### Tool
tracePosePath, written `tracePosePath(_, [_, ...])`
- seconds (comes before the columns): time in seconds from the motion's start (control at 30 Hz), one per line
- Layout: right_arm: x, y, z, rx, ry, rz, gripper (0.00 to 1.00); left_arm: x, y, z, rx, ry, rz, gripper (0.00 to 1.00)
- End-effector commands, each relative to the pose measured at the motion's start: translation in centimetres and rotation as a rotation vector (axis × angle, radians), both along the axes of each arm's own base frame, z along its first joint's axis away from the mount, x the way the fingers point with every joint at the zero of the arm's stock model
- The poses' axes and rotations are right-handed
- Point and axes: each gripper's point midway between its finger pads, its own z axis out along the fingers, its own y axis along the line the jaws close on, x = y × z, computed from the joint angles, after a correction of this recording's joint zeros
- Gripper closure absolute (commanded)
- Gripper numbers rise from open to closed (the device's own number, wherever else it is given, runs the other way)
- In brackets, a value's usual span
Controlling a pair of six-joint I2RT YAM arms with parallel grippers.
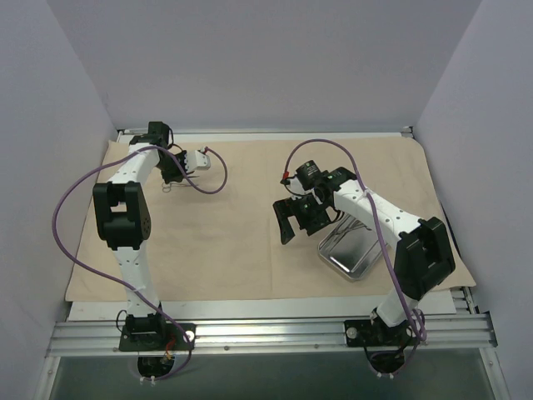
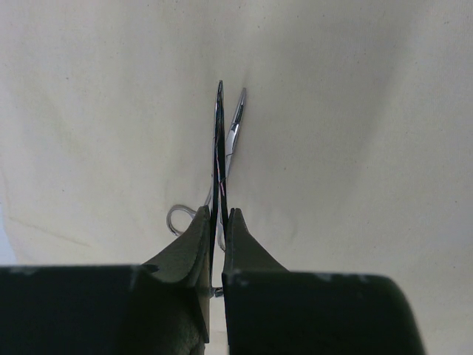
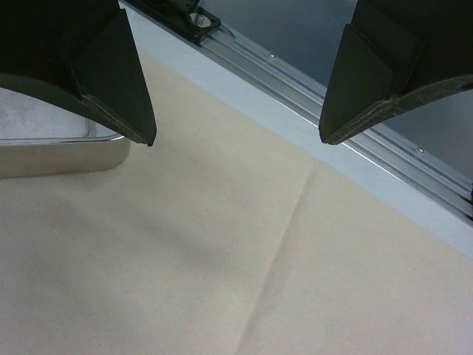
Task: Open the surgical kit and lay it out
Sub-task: Place the medical item in the surgical kit.
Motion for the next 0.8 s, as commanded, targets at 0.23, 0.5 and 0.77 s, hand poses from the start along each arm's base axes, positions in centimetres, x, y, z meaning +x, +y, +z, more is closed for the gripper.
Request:
tracePosePath(0.23, [0.3,0.0,1.0,0.006,-0.005,0.01,0.0,0.3,0.1,-0.7,-0.01,-0.005,-0.05,0.98])
tracePosePath(0.5, [0.7,0.1,1.0,0.024,0.007,-0.008,0.0,0.6,-0.1,-2.1,-0.014,0.011,-0.049,0.98])
tracePosePath(0.77, [0.9,0.1,0.7,0.029,0.02,-0.018,0.0,1.0,0.5,-2.5,0.012,0.0,-0.033,0.98])
